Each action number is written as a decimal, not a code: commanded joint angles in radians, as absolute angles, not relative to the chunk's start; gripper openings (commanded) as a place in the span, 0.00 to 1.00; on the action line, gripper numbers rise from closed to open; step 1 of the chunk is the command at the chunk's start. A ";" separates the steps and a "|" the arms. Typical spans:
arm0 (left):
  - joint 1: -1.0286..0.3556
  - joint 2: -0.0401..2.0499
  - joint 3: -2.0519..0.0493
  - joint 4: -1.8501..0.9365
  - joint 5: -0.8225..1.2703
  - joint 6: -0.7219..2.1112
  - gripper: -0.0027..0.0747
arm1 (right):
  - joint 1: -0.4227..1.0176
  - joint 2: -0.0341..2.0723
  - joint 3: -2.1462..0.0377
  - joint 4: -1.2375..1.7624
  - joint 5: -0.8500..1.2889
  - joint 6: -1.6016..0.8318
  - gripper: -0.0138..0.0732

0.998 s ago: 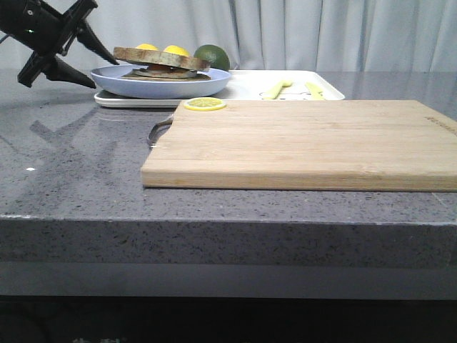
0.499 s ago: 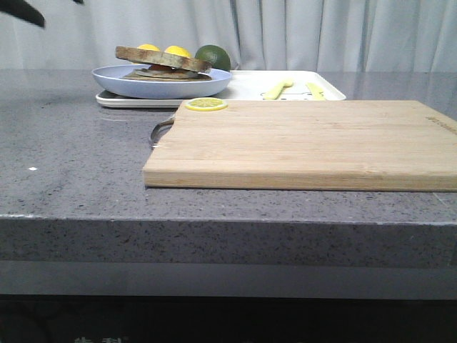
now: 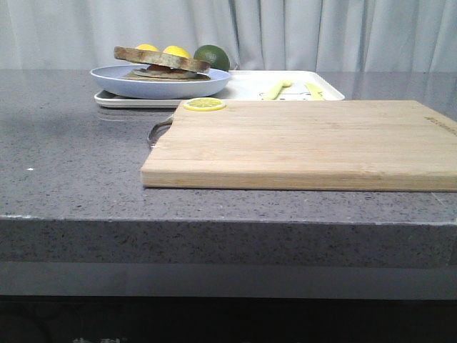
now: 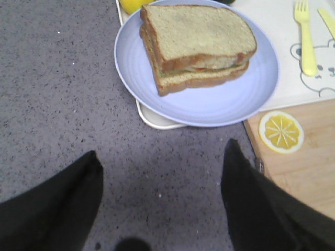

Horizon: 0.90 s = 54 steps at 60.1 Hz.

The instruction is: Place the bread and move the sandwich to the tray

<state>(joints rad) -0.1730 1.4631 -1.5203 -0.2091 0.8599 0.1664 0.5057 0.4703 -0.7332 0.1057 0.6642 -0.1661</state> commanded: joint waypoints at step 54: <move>-0.271 0.628 -0.811 0.045 0.744 -0.015 0.58 | 0.500 0.474 -0.760 0.103 0.579 -0.168 0.61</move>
